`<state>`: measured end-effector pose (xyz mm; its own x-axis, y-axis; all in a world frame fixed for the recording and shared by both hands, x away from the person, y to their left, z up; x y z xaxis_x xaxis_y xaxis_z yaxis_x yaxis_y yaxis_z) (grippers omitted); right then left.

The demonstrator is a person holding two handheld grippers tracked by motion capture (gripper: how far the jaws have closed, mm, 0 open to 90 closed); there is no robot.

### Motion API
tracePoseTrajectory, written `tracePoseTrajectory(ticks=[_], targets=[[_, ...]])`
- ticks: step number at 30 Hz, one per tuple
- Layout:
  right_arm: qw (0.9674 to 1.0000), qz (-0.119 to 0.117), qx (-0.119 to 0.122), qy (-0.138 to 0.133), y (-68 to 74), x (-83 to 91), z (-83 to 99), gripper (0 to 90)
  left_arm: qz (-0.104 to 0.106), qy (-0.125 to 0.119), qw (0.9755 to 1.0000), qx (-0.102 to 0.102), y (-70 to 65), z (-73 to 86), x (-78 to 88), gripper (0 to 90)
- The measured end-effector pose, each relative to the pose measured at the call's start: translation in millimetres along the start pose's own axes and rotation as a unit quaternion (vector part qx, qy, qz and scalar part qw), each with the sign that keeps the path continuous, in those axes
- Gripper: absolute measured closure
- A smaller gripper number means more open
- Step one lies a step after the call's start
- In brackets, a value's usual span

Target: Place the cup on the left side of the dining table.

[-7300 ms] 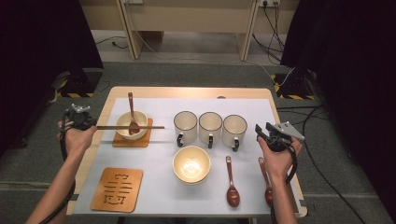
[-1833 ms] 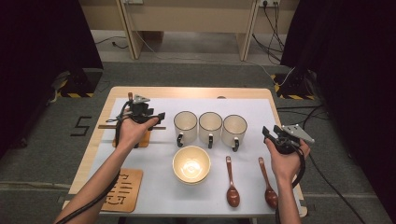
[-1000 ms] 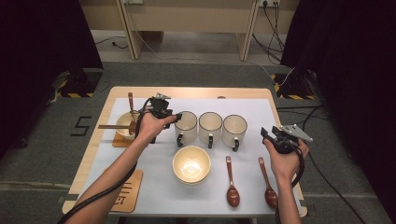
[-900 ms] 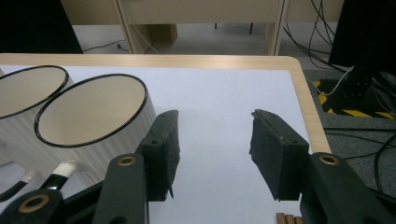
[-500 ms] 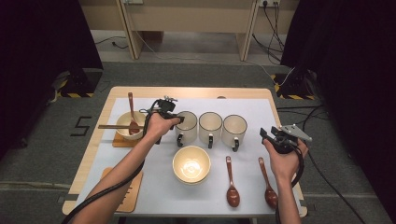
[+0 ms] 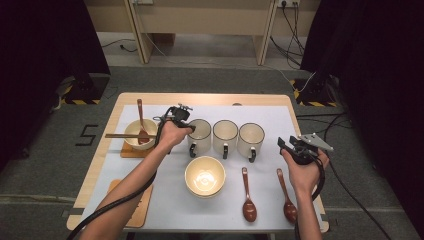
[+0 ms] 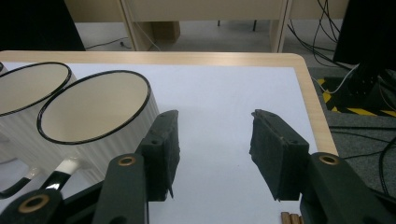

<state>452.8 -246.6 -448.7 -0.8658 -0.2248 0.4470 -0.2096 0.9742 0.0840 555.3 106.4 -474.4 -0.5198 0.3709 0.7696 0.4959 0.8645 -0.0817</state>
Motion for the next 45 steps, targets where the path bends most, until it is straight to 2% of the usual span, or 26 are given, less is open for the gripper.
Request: tracePoseTrajectory(ticks=[4, 7, 11, 14, 20, 26, 45], targets=[[1.0000, -0.001, 0.000, 0.002, 0.0, -0.8, 0.7, 51.8, 0.000, 0.001, 1.0000, -0.002, 0.1, -0.1, -0.7, 77.3], [1.0000, -0.002, 0.000, 0.003, 0.5, -1.3, 1.2, 51.8, -0.008, 0.003, 0.9998, -0.019, -1.4, -0.2, -0.3, 78.3], [1.0000, -0.001, 0.000, 0.002, 0.0, -0.4, 0.8, 51.8, -0.009, 0.003, 0.9998, -0.016, 0.0, 0.9, 2.1, 79.1], [1.0000, 0.000, 0.000, 0.002, -0.6, -0.5, 0.6, 51.8, -0.003, -0.008, 0.9999, -0.006, 2.5, 3.8, 4.3, 79.4], [1.0000, -0.002, -0.001, 0.002, 0.6, -0.7, 0.5, 51.8, -0.005, -0.011, 0.9998, -0.014, 1.2, 5.2, 7.7, 79.7], [1.0000, 0.001, -0.002, 0.000, -0.4, -0.4, 0.3, 51.8, -0.004, -0.022, 0.9997, -0.004, 3.3, 8.9, 11.9, 80.0], [1.0000, 0.000, -0.001, -0.001, -0.1, -0.3, -0.1, 51.8, -0.014, -0.058, 0.9981, -0.011, 11.2, 9.1, 27.5, 82.1]])
Point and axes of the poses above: each handheld gripper's, and its own axes: x roughly backward along the jaws, z roughly out of its underside, y roughly to its left, the point moved 6 cm from there along -x, roughly forward along the jaws, and after that the axes turned 1 degree about y, right-handed, at the moved point
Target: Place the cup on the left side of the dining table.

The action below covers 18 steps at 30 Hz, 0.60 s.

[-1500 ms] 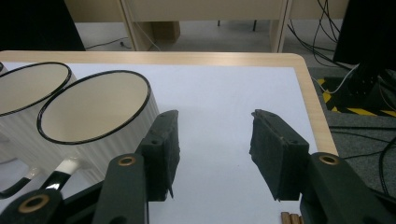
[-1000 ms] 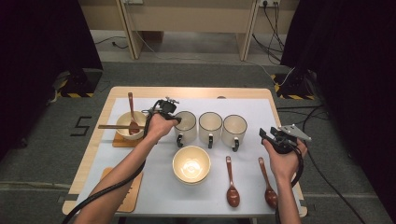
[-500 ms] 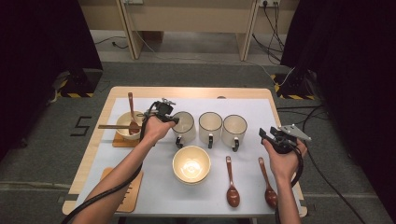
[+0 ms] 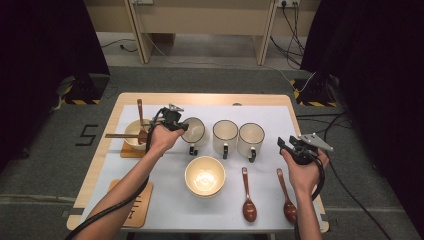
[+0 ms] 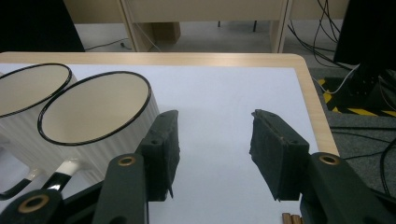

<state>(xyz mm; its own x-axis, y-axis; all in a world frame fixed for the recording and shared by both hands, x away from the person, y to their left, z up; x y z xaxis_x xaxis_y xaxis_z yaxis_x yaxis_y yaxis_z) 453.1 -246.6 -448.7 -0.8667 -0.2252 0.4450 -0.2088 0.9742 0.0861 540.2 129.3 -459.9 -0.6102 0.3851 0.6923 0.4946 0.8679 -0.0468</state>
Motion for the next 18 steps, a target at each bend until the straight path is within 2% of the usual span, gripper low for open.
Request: tracePoseTrajectory(ticks=[18], targets=[[1.0000, 0.000, 0.000, -0.001, 0.7, 0.4, -0.4, 51.8, -0.001, -0.029, 0.9995, -0.006, -2.3, -11.0, 17.3, 82.4]])
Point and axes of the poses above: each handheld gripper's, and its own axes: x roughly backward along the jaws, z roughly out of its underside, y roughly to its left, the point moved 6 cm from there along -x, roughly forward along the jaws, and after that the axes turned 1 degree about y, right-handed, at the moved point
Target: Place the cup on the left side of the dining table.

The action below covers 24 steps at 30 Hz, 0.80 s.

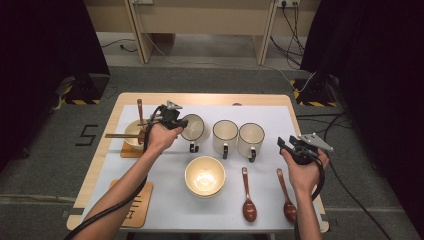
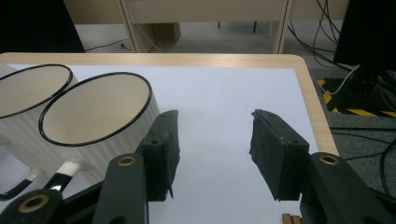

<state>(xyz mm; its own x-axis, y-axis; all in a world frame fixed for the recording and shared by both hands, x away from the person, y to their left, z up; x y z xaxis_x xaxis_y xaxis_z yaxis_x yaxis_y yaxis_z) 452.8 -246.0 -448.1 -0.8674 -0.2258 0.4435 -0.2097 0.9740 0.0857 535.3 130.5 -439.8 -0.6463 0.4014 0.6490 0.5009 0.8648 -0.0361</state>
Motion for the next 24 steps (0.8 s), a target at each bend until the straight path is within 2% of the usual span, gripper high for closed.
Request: tracePoseTrajectory(ticks=[24], targets=[[1.0000, -0.001, 0.002, 0.002, 2.1, 0.0, 0.2, 51.8, -0.001, -0.026, 0.9996, -0.012, 0.6, -12.7, 28.1, 82.5]])
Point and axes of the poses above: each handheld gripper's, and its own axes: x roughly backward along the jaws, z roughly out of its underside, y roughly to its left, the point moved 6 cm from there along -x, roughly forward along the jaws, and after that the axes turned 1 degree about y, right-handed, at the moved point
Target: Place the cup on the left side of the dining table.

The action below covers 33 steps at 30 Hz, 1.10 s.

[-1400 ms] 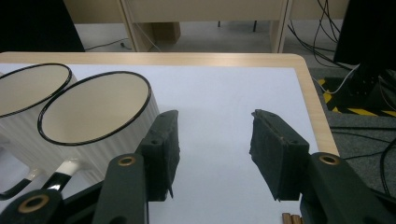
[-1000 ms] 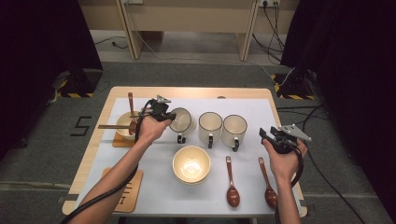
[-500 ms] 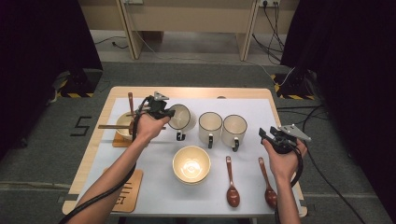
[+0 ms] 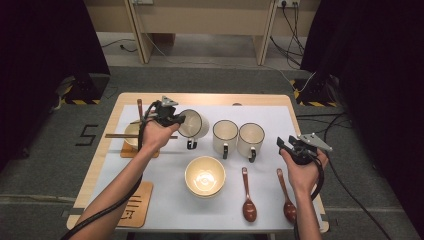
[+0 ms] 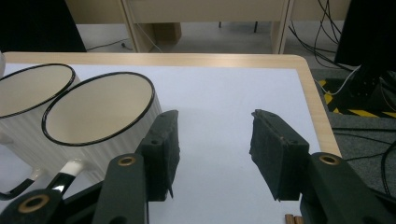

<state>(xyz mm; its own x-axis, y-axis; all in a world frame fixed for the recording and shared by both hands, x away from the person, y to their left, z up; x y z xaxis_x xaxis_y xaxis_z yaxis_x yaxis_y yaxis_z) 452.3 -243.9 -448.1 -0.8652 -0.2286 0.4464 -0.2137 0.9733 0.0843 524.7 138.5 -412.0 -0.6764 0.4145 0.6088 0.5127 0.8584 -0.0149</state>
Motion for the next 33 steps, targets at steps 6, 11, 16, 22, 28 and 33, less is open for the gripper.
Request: tracePoseTrajectory(ticks=[6, 11, 16, 22, 28, 33], targets=[[1.0000, 0.001, 0.001, 0.000, 0.3, -0.1, 0.1, 51.8, -0.001, -0.006, 1.0000, -0.004, 0.4, -1.5, 7.5, 82.5], [1.0000, 0.001, 0.001, 0.000, 0.4, -0.1, 0.2, 51.9, -0.003, -0.010, 0.9999, -0.009, 0.7, -2.6, 14.9, 82.5], [1.0000, 0.001, 0.001, -0.001, 0.8, -0.5, 0.0, 51.9, 0.000, -0.014, 0.9998, -0.012, 0.1, -2.9, 22.0, 82.6], [1.0000, 0.001, 0.001, -0.002, 1.2, -0.8, 0.1, 51.8, 0.006, -0.016, 0.9997, -0.017, -1.8, -2.2, 30.3, 82.6], [1.0000, 0.001, 0.000, 0.000, 0.4, -0.6, 0.5, 51.8, 0.013, -0.017, 0.9996, -0.016, -1.8, 1.6, 38.5, 82.6], [1.0000, 0.002, 0.000, -0.001, 0.7, -1.0, 1.0, 51.8, 0.015, -0.017, 0.9995, -0.021, -2.7, 5.2, 44.6, 82.6]])
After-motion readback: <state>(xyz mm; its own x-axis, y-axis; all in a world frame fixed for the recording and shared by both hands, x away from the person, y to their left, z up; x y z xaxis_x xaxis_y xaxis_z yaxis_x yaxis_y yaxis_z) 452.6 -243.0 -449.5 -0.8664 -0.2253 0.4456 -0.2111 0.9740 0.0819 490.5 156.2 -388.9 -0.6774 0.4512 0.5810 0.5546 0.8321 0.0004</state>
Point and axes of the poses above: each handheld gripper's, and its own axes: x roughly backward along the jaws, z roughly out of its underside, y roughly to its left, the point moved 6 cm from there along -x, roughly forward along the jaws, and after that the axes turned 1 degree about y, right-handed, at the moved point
